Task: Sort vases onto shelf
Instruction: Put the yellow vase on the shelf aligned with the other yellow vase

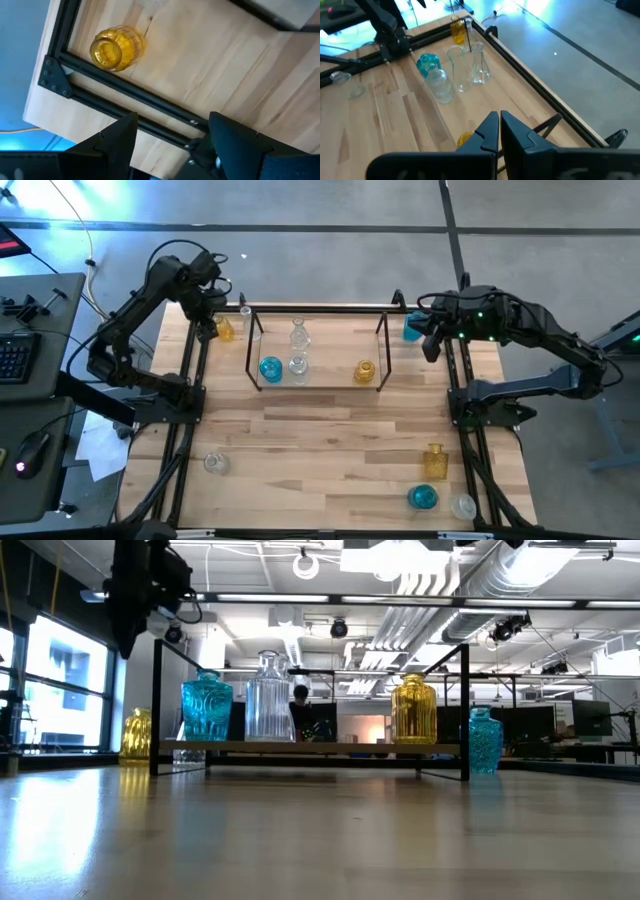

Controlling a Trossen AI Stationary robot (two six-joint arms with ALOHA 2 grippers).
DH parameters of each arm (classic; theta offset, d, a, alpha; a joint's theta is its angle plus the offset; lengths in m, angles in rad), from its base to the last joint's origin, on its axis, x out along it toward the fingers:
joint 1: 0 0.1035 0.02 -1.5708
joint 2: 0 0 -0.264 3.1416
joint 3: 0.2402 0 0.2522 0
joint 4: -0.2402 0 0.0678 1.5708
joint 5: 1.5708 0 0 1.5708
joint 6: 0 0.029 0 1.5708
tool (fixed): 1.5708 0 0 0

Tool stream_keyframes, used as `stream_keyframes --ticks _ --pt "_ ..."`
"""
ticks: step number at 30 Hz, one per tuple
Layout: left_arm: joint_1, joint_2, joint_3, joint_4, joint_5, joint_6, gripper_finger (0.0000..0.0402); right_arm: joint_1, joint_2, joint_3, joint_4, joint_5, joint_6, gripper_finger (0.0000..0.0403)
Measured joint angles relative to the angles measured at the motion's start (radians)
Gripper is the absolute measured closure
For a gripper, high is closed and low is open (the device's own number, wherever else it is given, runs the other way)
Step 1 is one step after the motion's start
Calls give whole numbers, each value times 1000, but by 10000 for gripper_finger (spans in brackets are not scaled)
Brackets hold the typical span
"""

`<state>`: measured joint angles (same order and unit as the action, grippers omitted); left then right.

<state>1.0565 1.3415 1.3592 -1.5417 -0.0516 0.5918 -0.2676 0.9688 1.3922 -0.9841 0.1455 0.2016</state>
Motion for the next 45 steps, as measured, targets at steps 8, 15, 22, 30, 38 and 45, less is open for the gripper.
stream_keyframes --ticks 8,15,22,30,38,45 --pt "5 0 -135 121 -12 21 165 0 0 0 -36 -6 -23 403" --pt "4 0 -221 273 24 -113 165 0 0 0 -37 -23 -21 403" --pt "12 0 -249 459 34 -351 165 0 0 0 -38 -32 -26 403" --pt "10 0 -270 527 -11 -433 165 0 -3 0 -51 -79 -21 403" --pt "10 0 -270 500 -15 -412 165 0 -16 0 -38 -96 16 403" --pt "1 2 -270 450 3 -336 165 0 -24 0 -35 -98 71 403"
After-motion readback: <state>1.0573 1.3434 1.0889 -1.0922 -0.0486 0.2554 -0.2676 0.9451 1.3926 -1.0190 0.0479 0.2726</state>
